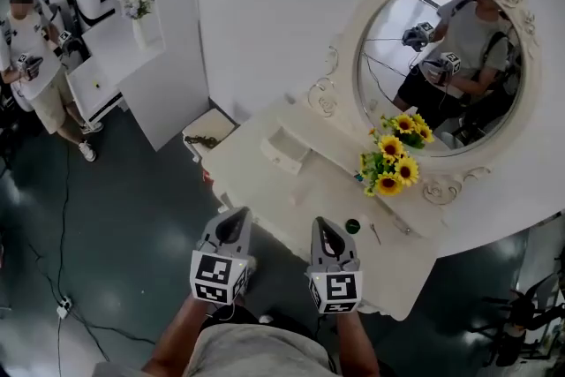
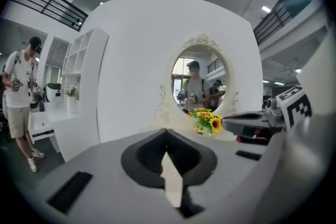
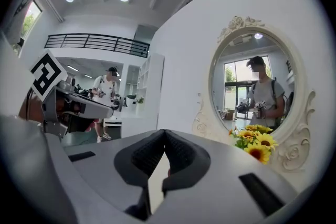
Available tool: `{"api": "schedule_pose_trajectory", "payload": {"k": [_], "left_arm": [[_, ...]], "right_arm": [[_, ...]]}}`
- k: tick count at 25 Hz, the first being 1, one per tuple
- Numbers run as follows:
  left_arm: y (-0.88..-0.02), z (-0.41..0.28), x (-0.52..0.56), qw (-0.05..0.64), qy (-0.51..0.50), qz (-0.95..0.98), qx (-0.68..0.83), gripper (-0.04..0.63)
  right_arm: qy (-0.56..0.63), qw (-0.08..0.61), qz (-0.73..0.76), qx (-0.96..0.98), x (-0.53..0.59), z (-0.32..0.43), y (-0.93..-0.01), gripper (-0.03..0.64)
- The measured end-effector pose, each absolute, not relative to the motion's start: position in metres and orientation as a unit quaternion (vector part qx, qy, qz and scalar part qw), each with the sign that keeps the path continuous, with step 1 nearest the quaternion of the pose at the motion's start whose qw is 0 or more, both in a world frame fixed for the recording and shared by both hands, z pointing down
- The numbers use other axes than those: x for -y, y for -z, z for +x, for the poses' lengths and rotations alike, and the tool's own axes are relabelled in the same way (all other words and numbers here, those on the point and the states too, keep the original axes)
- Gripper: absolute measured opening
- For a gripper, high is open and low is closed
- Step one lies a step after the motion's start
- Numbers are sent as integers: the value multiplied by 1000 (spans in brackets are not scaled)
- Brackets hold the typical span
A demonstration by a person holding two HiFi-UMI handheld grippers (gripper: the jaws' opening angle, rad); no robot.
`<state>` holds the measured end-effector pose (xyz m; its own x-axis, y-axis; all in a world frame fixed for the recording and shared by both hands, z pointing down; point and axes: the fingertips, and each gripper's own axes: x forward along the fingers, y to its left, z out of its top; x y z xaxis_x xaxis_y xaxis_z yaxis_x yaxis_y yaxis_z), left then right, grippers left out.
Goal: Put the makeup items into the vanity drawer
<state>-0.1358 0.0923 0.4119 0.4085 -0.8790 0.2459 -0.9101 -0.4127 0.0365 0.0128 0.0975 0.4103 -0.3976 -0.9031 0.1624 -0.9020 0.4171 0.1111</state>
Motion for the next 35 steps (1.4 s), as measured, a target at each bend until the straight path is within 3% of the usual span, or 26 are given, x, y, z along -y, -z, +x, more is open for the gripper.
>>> {"api": "schedule_pose_trajectory", "payload": {"k": [13,33,34,35], "left_arm": [[-474,-76,26,122,-165,894,398,0],[-605,-84,59,200,-242,871,377,0],[-608,-85,58,203,-244,870,376,0],[-611,-85,57,206,-246,870,375,0]], "right_arm": [[-87,129,626,764,-16,43,-475,12],[-201,198,573,769,21,16,-630,18],[-207,202,566,772,21,13,-635,53],[-212,206,559,775,21,10,-640,131]]}}
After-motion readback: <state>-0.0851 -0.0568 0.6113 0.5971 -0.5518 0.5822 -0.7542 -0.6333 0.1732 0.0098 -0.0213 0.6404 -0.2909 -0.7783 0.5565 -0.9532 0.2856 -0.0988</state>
